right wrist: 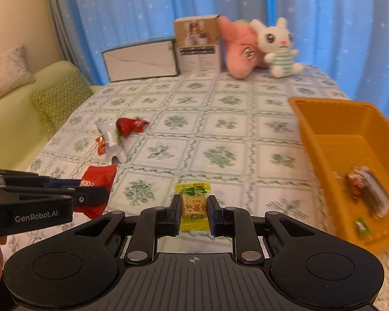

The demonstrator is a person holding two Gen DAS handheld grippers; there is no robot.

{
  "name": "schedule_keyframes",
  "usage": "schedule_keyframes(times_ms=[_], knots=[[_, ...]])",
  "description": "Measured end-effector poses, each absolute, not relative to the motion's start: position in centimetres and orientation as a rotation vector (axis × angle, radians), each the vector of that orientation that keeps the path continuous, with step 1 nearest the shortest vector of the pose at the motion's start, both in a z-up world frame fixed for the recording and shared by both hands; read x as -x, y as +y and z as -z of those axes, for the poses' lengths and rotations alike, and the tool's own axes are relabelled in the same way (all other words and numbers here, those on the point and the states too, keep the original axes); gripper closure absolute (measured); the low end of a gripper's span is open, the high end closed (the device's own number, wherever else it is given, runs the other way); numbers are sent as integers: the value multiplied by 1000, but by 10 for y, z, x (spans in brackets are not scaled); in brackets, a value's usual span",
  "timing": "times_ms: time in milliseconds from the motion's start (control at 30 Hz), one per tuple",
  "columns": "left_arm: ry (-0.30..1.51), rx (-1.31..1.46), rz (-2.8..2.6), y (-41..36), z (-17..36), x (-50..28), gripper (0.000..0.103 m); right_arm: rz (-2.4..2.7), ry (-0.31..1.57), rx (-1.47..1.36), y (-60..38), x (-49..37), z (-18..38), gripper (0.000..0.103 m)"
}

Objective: Organize snacks
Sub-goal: 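Carry both held snacks over the orange tray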

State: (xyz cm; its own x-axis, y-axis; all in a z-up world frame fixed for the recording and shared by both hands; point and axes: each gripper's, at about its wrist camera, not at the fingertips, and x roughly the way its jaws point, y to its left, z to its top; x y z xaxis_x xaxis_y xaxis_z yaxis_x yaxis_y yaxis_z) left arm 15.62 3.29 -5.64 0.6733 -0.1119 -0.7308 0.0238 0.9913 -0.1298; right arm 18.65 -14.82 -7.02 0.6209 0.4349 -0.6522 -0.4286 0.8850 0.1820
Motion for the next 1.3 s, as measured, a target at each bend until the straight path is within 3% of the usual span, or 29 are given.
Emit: schedule_keyframes(times_ms=[567,1300], knots=[[816,79,271,-83,12,-155,82,-245,746,-112,-273,-142,32,82],[822,45,401,-168,6,-225,82,-117,726,-183,-351,-198,19,82]])
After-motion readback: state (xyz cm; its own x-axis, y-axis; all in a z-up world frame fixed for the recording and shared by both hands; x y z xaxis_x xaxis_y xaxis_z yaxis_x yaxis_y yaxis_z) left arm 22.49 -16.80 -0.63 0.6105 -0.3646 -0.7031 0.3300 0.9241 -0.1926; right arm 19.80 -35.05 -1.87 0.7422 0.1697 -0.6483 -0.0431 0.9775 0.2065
